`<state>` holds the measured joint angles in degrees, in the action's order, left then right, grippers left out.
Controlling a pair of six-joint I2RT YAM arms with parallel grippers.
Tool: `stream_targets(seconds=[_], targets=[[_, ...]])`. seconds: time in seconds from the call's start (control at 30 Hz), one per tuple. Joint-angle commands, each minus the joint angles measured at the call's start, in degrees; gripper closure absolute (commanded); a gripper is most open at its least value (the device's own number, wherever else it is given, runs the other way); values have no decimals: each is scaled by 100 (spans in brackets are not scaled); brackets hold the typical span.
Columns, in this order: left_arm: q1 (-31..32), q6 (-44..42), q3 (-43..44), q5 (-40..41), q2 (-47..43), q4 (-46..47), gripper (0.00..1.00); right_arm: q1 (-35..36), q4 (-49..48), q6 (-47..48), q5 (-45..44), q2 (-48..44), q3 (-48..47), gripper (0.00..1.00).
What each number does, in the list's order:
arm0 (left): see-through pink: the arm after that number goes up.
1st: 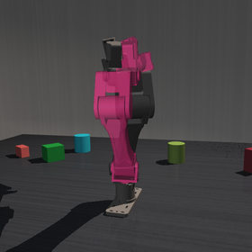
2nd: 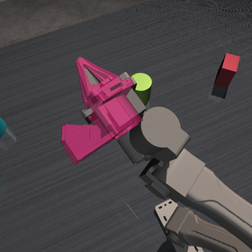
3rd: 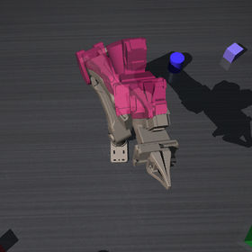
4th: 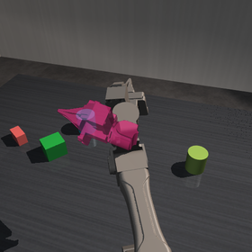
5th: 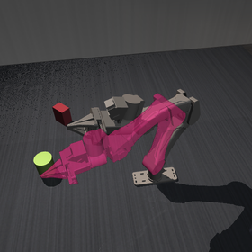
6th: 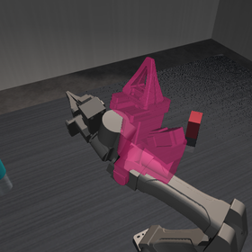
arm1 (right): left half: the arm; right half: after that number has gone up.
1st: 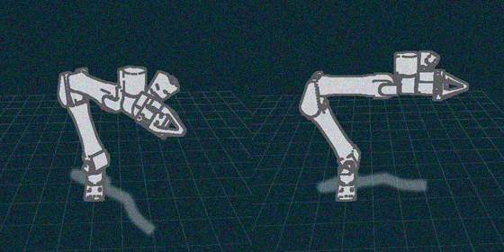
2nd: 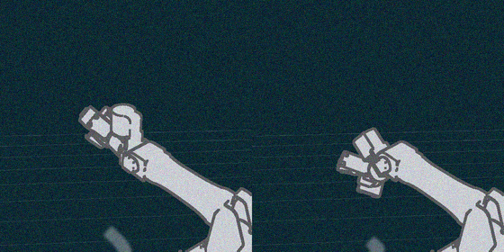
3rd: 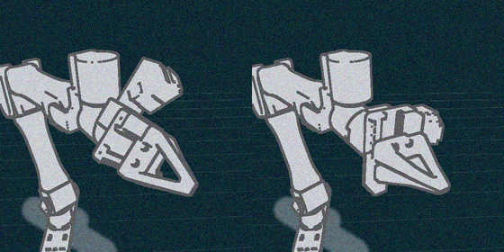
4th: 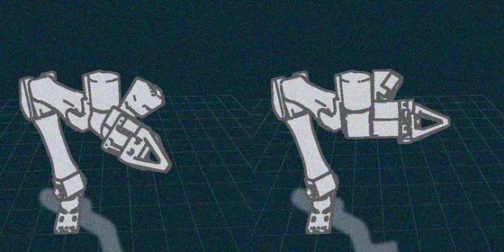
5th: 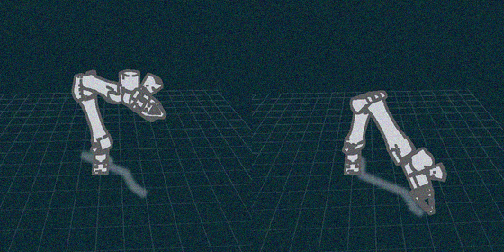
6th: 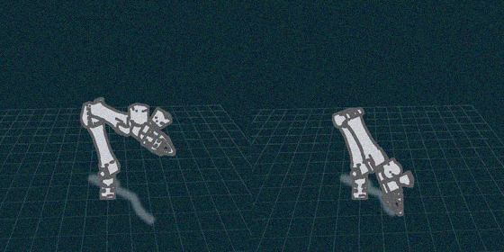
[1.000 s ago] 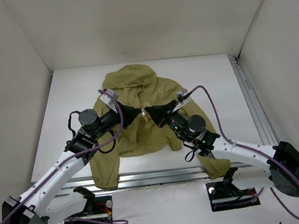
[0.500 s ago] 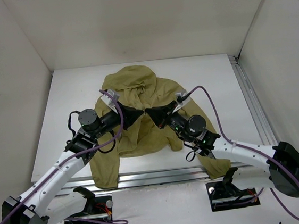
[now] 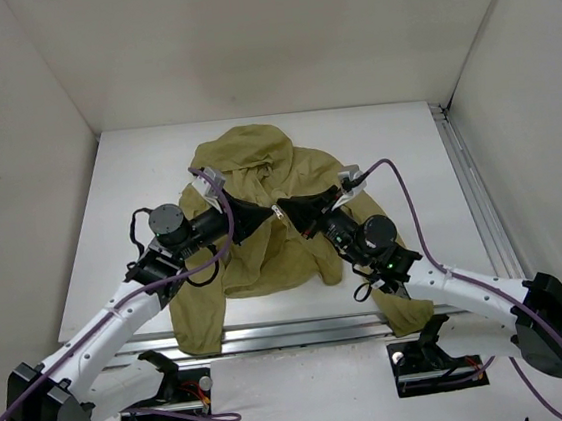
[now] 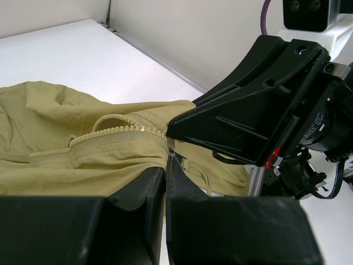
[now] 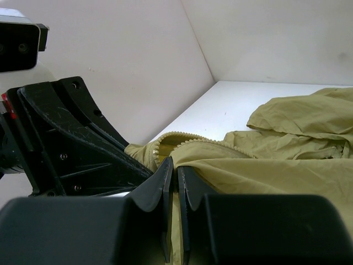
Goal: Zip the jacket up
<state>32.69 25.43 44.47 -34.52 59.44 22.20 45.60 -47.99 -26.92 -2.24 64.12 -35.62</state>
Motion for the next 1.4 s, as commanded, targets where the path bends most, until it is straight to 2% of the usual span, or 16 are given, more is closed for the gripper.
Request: stream_targets(seconds=[0.0,0.2,0.8,1.2,1.37], targets=[[10,93,106,-300,50,399,100,1,-773,-42,180,-154,-156,100],[10,322,62,-537,208,724,100,10,-861,-77,364,22,-209,100],[10,445,0,-968,375,874,100,-17,-730,-94,566,426,-542,100],[-280,594,-184,-582,182,769,100,-43,-361,-59,567,119,-455,100],[-333,656,-290,-389,59,751,96,-87,-185,-24,470,-83,-385,100]])
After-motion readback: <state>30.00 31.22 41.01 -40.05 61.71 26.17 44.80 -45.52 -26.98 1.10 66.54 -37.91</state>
